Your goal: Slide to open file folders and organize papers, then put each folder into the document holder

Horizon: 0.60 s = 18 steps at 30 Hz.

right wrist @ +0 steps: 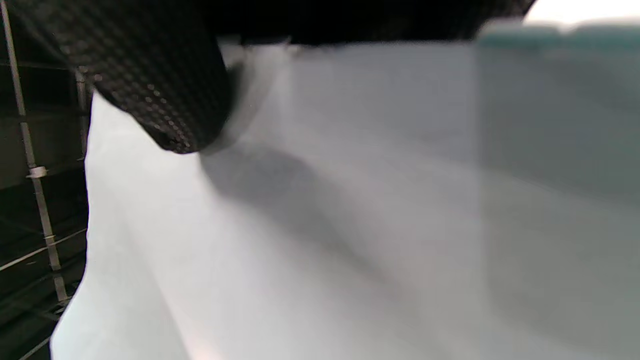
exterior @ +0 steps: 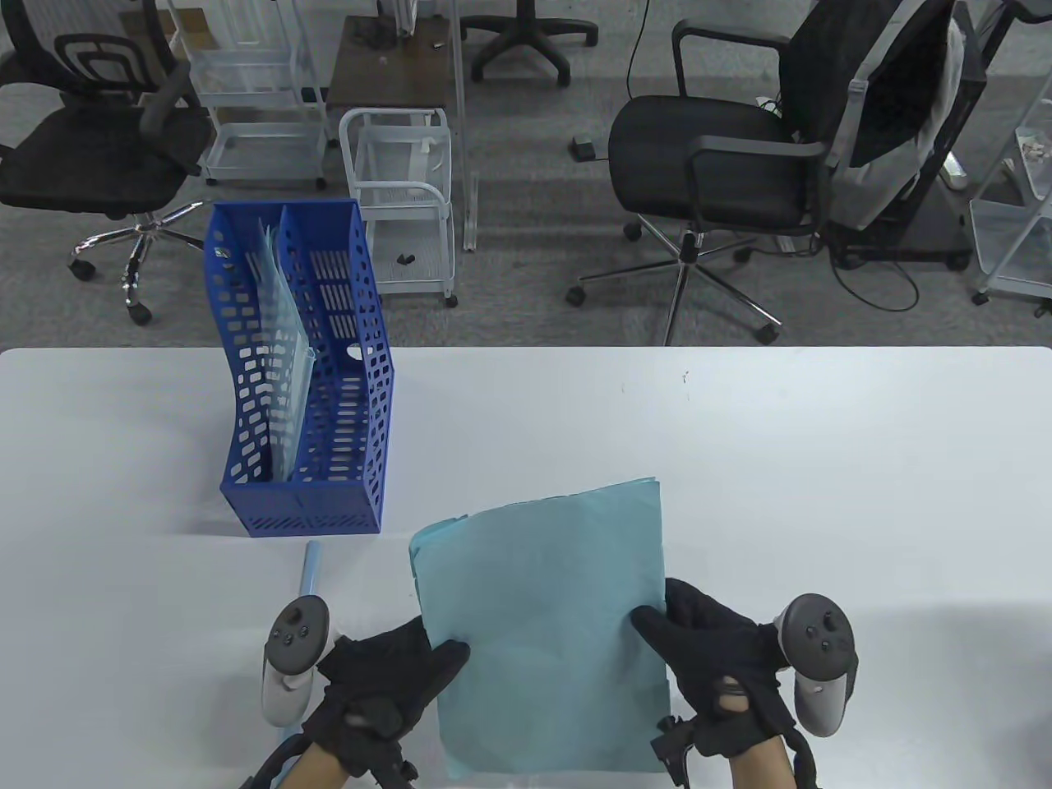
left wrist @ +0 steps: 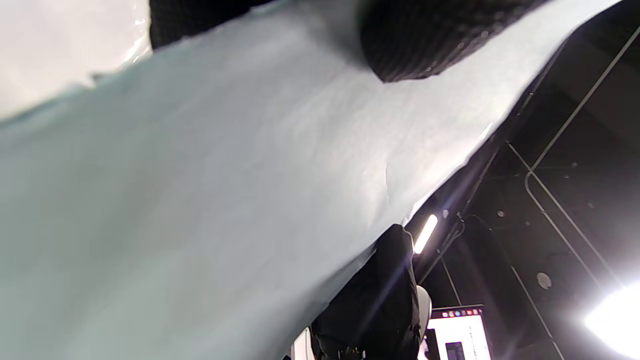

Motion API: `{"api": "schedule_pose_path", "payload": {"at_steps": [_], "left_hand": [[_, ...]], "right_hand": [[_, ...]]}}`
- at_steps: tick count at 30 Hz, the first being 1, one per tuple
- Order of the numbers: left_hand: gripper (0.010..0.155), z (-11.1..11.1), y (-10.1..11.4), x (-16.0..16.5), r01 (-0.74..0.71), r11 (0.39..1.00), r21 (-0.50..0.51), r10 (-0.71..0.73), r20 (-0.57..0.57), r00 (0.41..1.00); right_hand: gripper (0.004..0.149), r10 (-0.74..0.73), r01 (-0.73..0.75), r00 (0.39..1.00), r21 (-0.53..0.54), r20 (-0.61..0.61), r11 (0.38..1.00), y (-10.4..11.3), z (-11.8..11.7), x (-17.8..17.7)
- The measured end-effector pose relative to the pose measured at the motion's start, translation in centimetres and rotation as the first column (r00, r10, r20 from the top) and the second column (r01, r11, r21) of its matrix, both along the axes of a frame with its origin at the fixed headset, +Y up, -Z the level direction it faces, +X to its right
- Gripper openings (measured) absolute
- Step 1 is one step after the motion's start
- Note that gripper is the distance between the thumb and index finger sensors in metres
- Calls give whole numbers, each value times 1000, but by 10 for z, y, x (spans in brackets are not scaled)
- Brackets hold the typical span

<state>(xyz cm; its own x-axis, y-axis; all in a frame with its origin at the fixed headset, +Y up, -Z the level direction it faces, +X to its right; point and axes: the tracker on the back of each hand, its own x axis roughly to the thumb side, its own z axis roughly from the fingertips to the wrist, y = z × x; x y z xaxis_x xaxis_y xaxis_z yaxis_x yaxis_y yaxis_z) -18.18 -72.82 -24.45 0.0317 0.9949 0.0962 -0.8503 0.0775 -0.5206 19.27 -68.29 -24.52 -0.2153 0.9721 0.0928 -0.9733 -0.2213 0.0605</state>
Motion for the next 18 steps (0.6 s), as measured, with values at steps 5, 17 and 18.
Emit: {"api": "schedule_pose_path", "payload": {"at_steps": [5, 17, 18], "left_hand": [[49, -2, 5, 12, 31, 997, -77, -41, -124, 991], [46, -16, 2, 54, 382, 907, -180, -414, -210, 886], [46, -17, 0, 60, 421, 887, -191, -455, -198, 868]], "right_hand": [[42, -14, 18, 998, -52, 61, 998, -3, -1, 18], [43, 225, -163, 962, -334, 155, 928, -24, -6, 58], [43, 270, -201, 951, -357, 154, 912, -24, -7, 59]]}}
